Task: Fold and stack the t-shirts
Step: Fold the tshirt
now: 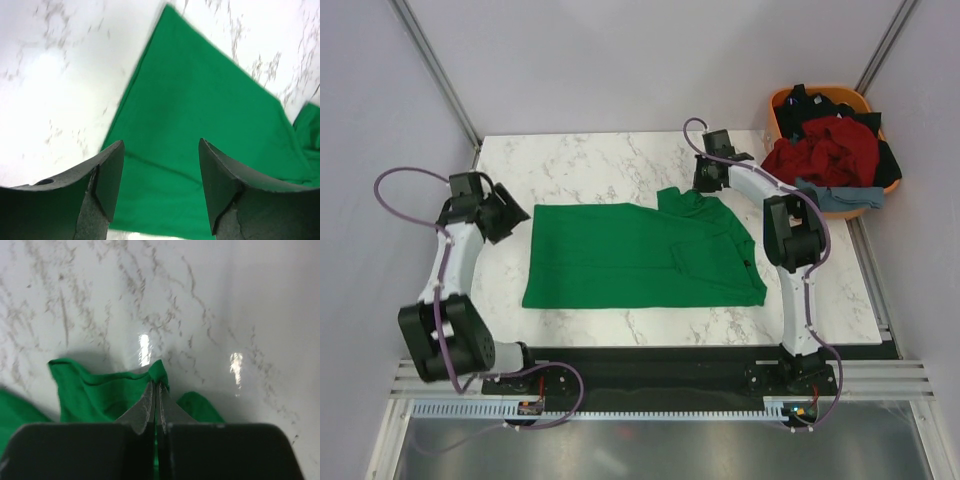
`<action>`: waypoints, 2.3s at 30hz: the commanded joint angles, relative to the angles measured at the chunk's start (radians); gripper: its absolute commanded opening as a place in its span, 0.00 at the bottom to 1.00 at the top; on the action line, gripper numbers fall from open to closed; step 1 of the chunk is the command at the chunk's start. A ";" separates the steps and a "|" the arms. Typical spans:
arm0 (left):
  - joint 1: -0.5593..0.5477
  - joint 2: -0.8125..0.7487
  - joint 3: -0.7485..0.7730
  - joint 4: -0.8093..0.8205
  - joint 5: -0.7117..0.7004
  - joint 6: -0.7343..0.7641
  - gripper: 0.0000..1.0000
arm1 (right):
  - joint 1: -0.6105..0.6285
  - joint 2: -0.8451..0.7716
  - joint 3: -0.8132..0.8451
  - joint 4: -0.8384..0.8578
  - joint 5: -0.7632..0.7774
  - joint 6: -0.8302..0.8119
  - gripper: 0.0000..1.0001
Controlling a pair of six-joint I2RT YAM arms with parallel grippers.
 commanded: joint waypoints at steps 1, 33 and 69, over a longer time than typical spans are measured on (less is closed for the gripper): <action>-0.006 0.182 0.167 0.115 0.018 0.033 0.67 | 0.009 -0.151 -0.122 0.053 -0.113 0.025 0.00; -0.061 0.840 0.513 0.189 0.058 0.132 0.15 | 0.020 -0.340 -0.419 0.099 -0.153 -0.027 0.00; -0.061 0.254 0.090 0.121 0.014 0.104 0.02 | 0.024 -1.061 -0.896 -0.036 -0.047 0.008 0.00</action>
